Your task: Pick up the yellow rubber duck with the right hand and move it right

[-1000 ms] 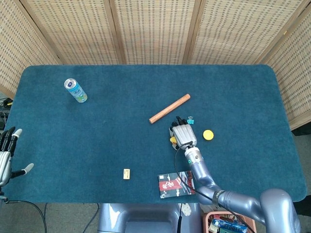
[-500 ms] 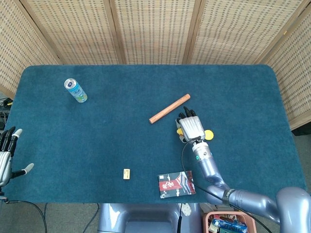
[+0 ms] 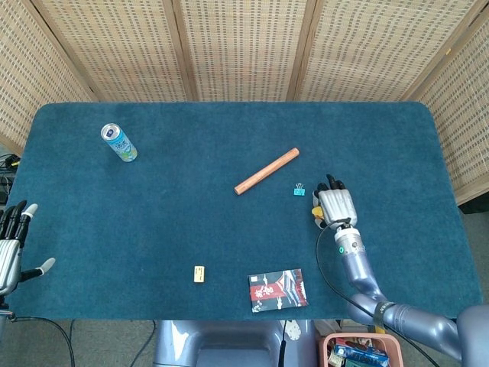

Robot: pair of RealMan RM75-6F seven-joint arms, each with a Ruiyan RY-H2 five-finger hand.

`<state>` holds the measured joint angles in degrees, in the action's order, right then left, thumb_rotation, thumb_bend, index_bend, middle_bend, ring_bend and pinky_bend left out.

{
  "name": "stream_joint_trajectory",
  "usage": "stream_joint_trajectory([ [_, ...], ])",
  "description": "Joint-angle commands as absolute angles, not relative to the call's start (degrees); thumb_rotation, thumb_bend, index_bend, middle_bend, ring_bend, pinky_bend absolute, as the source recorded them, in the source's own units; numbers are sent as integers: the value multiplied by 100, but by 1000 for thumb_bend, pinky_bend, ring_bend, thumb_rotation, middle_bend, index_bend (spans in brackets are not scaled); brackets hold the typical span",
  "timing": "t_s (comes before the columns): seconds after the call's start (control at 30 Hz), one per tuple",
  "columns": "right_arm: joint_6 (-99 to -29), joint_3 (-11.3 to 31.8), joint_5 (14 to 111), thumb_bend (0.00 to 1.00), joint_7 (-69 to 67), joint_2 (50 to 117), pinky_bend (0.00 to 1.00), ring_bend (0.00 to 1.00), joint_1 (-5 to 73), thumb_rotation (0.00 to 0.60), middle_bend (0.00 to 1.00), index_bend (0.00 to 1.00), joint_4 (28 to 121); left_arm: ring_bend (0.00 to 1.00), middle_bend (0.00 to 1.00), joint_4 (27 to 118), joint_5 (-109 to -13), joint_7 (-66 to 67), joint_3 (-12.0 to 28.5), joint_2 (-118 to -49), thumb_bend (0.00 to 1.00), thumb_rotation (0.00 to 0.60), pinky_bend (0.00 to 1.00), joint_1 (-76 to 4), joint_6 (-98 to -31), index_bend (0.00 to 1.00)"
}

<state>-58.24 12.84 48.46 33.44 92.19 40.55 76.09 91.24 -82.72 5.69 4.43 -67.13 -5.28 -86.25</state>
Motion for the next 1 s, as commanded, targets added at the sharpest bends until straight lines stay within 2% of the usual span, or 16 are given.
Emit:
stream_joint_trajectory([
  [0.03,-5768,1220,4869,219,3219,9238,143,0,3997,600,242,522,7506,0,0,9141,-8300,588,437,-6713,116,600,0,-521,-8652,0],
  [0.47,-5648,1210,4990,219,3071,9464,143,0,4063,600,242,522,6986,0,0,9133,-8340,565,429,-6704,117,600,0,-502,-8690,0],
  [1.0,-5650,1251,4902,218,3155,9361,143,0,4043,600,242,522,6998,0,0,9151,-8354,634,410,-6729,117,600,0,-510,-8666,0],
])
